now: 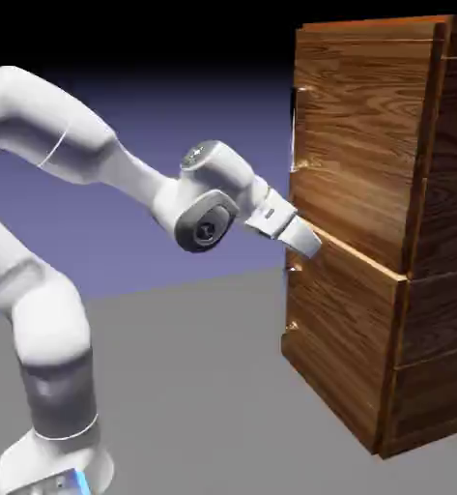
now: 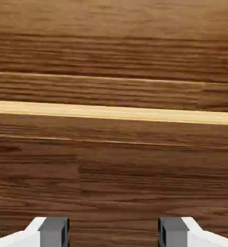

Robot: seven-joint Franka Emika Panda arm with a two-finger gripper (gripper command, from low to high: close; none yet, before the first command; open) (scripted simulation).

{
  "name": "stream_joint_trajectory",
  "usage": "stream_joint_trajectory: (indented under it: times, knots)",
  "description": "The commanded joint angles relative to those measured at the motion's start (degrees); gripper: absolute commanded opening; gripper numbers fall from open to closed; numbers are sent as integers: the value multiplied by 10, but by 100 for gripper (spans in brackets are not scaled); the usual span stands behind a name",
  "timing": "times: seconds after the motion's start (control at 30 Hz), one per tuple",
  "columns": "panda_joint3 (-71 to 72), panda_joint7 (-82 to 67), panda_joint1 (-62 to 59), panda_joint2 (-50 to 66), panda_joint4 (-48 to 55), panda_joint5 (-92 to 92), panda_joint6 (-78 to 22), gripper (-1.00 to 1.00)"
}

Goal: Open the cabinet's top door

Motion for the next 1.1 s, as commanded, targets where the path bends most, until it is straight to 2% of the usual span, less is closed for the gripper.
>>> stream_joint_trajectory:
  times: [0.0,1.07]
  knots:
    - [12,25,-11,-10,4,24,-3,0]
    - [395,822,-376,-319,135,803,-106,0]
